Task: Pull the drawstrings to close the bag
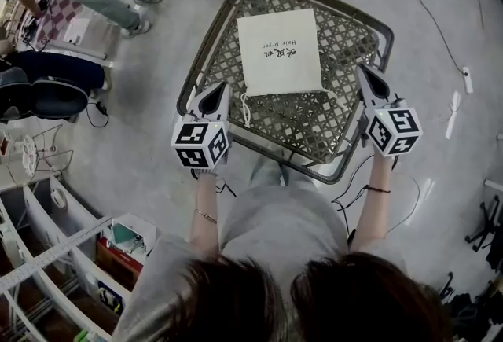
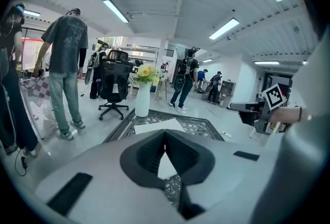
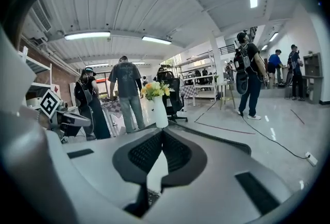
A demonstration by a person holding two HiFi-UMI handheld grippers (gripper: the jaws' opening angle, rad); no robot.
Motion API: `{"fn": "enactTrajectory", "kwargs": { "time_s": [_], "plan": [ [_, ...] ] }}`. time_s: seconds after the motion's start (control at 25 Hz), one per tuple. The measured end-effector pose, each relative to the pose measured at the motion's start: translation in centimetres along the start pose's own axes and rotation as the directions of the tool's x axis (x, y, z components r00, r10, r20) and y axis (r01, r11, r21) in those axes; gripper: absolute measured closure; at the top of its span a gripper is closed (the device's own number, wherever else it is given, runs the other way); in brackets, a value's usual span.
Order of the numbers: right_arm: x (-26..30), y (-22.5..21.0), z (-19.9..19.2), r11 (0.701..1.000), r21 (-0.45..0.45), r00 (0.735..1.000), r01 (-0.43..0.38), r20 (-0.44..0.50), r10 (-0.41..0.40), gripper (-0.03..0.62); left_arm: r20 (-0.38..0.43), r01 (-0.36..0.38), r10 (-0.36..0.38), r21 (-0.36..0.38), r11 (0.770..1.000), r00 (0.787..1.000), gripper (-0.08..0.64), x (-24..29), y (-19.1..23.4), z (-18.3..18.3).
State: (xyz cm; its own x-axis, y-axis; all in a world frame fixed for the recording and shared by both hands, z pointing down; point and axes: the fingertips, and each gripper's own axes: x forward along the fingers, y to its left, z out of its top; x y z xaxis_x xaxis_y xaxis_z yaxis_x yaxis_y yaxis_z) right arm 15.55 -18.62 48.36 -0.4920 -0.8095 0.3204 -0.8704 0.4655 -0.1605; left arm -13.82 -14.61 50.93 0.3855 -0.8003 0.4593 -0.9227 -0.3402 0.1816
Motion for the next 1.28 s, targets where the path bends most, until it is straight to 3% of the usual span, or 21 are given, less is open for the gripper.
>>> {"fn": "enactTrajectory", "kwargs": {
  "time_s": [0.36,0.72,0.88,1.12,1.28],
  "plan": [
    [3.1,-0.5,-2.6,0.993,-0.076,0.988,-0.089,-0.131,0.079,0.571,-0.100,0.021,-0.022,-0.008,1.000,0.995,0.535,2.4,0.9,-3.4],
    [5.3,-0.1,-7.7,0.975,-0.089,0.939,-0.201,-0.302,0.166,0.571,-0.201,0.045,-0.048,-0.016,0.999,0.978,0.535,4.0,1.0,-6.2],
    [5.4,0.6,-9.6,0.970,-0.057,0.921,-0.235,-0.332,0.204,0.571,-0.271,0.061,-0.071,-0.045,0.997,0.960,0.535,4.6,0.9,-8.2],
    [5.4,1.1,-12.2,0.958,-0.090,0.892,-0.273,-0.397,0.217,0.571,-0.349,0.068,-0.074,-0.030,0.997,0.934,0.534,5.3,1.2,-10.8],
    [5.7,0.5,-13.7,0.955,-0.152,0.885,-0.256,-0.434,0.168,0.569,-0.402,0.084,-0.080,-0.008,0.996,0.912,0.532,5.8,1.5,-12.5]
  ]
}}
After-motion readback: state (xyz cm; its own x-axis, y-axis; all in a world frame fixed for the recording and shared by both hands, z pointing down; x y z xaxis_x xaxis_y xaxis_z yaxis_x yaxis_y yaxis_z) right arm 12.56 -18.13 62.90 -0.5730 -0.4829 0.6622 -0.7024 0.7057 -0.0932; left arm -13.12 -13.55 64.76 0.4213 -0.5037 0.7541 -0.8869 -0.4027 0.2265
